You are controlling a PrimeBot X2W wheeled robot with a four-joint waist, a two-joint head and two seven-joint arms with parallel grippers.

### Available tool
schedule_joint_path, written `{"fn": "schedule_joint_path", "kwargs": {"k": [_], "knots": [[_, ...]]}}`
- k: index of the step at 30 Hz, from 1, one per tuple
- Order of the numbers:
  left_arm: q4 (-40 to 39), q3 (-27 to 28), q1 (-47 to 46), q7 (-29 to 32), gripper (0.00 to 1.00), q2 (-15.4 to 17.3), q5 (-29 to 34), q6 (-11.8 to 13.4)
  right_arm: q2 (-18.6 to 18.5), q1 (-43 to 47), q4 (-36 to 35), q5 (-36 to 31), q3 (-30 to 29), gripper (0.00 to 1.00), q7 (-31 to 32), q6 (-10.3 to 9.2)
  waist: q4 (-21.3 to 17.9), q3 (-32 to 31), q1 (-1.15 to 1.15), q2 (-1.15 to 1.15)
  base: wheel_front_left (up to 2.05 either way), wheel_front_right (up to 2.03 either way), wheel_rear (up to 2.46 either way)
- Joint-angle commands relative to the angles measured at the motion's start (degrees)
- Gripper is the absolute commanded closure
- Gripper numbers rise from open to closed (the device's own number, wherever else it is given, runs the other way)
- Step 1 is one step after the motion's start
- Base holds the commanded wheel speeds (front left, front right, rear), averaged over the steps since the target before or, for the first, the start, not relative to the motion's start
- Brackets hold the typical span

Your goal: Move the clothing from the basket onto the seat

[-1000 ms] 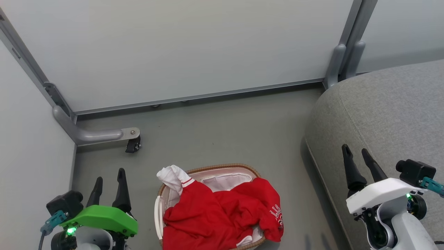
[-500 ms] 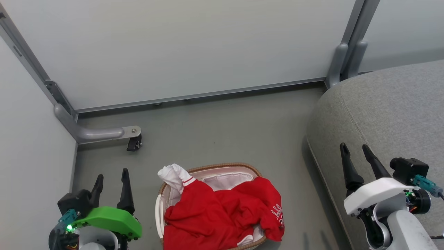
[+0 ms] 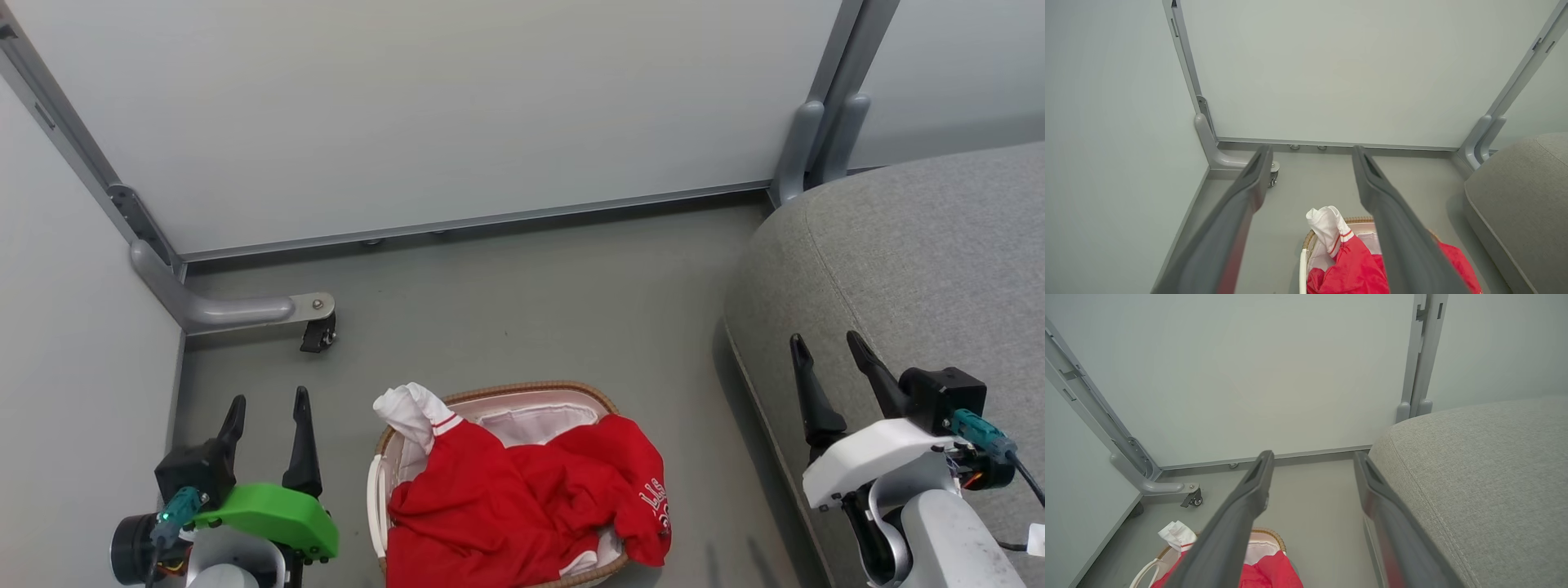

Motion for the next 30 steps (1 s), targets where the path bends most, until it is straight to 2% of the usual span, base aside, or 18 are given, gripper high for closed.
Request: {"fn": "schedule_joint_path", "kwargs": {"k": [1,15,22,30], "knots": [[-0.29,0.07,-1.03,-0.64,0.00,0.06,1.65,0.26,-0.13,-1.04,0.01,-1.46,0.06,0.00,-0.61,0.02,-0.03,0.00,0.00,0.00,0.00,0.00,0.00],[0.64,0.35,-1.21,-2.18,0.00,-0.37,8.06,-0.38,0.12,-2.11,0.95,-8.13,0.34,0.00,-2.27,0.01,-0.42,1.45,0.00,0.00,0.00,0.00,0.00],[2.32,0.56,-4.26,-2.95,0.00,-1.31,10.48,-1.43,0.64,-5.31,-0.91,-10.90,0.69,0.00,-3.01,0.00,-1.89,7.27,0.00,0.00,0.00,0.00,0.00],[5.40,0.30,-10.22,-3.69,0.00,-1.77,13.61,-2.87,1.63,-10.33,-3.71,-14.06,1.82,0.00,-3.74,0.00,-4.90,16.66,0.00,0.00,0.00,0.00,0.00]]}}
